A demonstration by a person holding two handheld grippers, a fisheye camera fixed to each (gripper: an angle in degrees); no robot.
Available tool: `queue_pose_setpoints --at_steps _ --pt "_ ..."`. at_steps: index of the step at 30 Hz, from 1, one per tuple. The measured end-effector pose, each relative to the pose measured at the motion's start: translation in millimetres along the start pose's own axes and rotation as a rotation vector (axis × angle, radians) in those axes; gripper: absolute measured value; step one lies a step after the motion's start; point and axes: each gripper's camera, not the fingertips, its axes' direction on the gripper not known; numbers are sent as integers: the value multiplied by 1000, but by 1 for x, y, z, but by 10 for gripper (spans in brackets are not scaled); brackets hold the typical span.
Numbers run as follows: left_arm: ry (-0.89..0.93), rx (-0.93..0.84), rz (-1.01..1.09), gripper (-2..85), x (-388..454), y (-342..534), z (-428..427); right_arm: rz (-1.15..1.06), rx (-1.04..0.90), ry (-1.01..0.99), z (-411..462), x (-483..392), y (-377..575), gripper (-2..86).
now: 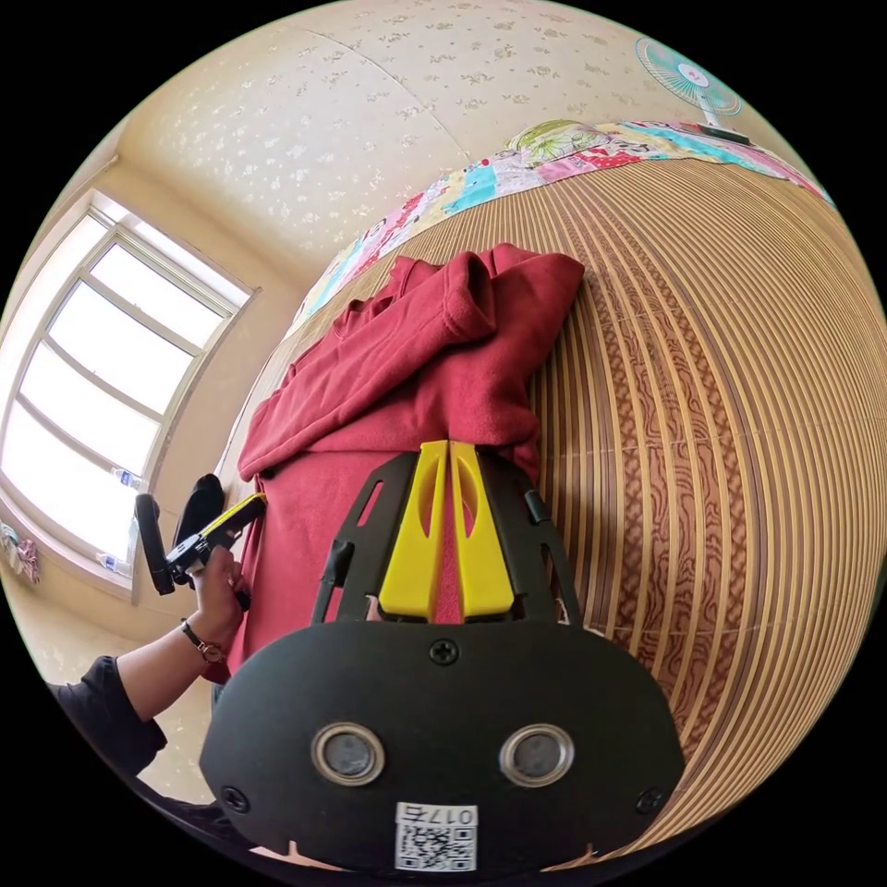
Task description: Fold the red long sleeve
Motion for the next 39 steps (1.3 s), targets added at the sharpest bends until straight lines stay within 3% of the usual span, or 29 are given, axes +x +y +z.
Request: queue_pose_setpoints --at_steps 6,11,14,19,27,39 --pt "39 0 -16 40 -18 6 1 -14 -6 62 2 -29 -4 10" --pt "-55 3 26 40 -7 11 0 -260 -132 380 3 -123 26 34" --pt "-76 4 36 40 -6 13 -1 -406 -105 357 -19 -162 86 71" --pt "-27 3 14 40 -19 14 -3 -380 -92 397 -33 -174 139 105" --pt "-67 4 29 41 -14 14 -7 -312 -98 270 -34 -160 132 119" --pt "-96 11 29 51 -10 5 -18 -353 -52 319 -36 -183 138 120"
